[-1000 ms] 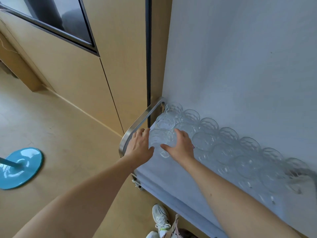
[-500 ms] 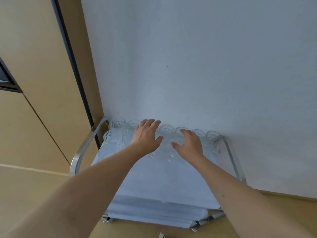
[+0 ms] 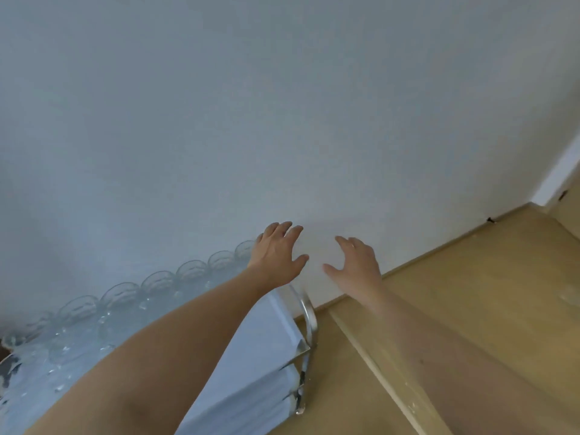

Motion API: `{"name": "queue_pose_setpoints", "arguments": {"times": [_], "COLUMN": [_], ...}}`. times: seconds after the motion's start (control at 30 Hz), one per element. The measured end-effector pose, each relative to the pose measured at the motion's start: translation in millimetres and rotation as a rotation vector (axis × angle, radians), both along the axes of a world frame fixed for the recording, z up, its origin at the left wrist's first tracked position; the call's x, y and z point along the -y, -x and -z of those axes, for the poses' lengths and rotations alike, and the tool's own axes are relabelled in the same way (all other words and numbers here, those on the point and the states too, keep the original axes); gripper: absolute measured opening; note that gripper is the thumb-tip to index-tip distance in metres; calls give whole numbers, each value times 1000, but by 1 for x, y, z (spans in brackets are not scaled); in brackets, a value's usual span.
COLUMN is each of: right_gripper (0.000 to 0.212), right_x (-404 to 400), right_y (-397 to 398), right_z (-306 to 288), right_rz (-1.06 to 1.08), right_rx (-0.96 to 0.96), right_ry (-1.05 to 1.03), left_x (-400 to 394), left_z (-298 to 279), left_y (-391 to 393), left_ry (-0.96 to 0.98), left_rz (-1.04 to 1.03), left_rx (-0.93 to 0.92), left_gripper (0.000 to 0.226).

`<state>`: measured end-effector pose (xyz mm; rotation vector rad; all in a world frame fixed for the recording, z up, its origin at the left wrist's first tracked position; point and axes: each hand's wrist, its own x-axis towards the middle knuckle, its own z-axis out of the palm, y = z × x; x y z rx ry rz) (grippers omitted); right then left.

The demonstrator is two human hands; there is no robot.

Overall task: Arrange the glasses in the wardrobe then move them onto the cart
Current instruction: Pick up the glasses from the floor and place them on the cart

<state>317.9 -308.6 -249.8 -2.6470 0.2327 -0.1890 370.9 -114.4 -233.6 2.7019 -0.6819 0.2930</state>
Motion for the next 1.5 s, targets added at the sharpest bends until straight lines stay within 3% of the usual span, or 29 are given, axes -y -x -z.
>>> {"name": "queue_pose_setpoints", "arguments": {"times": [0.43, 0.8, 1.07, 1.5], "right_gripper": [78, 80, 80, 79], "right_x": [306, 461, 541, 678], "right_y": [133, 206, 181, 48], "right_z": [-1, 5, 22, 23], "right_rz": [473, 703, 844, 996], "right_rx": [-60, -118, -107, -135], "right_ry": [36, 25, -59, -75], "left_x": [362, 553, 653, 819], "left_z": [-3, 3, 12, 27], "left_y": [56, 102, 64, -86], "left_ry": [43, -27, -86, -98], "left_rz": [428, 672, 777, 860], "left_rx": [-94, -114, -157, -272], "left_gripper": [74, 77, 76, 77]}}
